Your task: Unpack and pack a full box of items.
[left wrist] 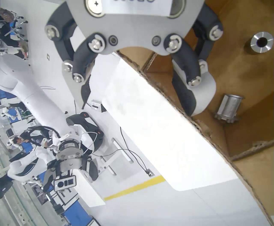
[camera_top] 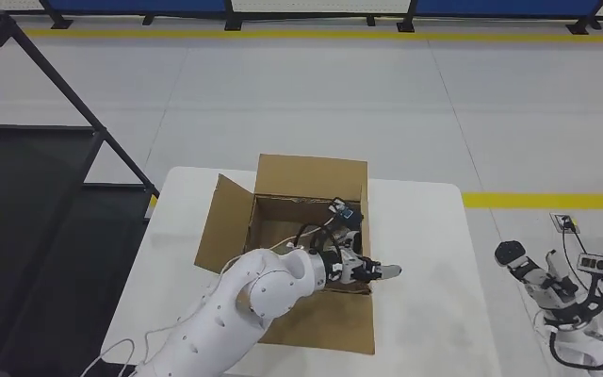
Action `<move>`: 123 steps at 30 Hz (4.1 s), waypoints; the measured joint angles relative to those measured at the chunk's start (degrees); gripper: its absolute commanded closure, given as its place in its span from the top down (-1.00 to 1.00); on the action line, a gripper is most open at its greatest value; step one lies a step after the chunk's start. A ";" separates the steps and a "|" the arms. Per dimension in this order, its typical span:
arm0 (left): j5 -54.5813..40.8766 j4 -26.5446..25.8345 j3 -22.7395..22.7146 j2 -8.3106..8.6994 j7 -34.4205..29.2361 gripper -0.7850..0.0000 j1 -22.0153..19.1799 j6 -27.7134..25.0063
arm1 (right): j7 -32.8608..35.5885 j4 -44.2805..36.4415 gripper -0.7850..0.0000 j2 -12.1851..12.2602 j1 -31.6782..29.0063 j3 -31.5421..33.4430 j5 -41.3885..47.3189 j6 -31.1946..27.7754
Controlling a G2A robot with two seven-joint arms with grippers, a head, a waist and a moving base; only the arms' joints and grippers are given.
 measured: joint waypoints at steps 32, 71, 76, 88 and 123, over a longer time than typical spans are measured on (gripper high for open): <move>0.60 13.58 7.36 -9.89 5.53 1.00 -8.62 -2.85 | -3.19 -0.61 1.00 1.13 0.40 0.82 -0.71 1.60; -26.91 -33.77 -79.84 2.68 9.49 1.00 65.06 -24.25 | -21.68 -11.85 1.00 -4.15 34.91 -59.60 -78.52 39.16; -26.84 -33.80 -79.81 2.68 9.47 1.00 65.02 -24.24 | -21.61 -11.91 1.00 -4.11 34.84 -59.44 -78.37 39.04; -26.84 -33.80 -79.81 2.68 9.47 1.00 65.02 -24.24 | -18.66 -9.29 1.00 -6.64 38.31 -70.09 -94.20 42.62; -25.06 -33.29 -78.72 3.34 11.27 1.00 62.32 -20.04 | -8.36 47.97 -1.00 -32.63 63.50 -88.58 -81.98 32.96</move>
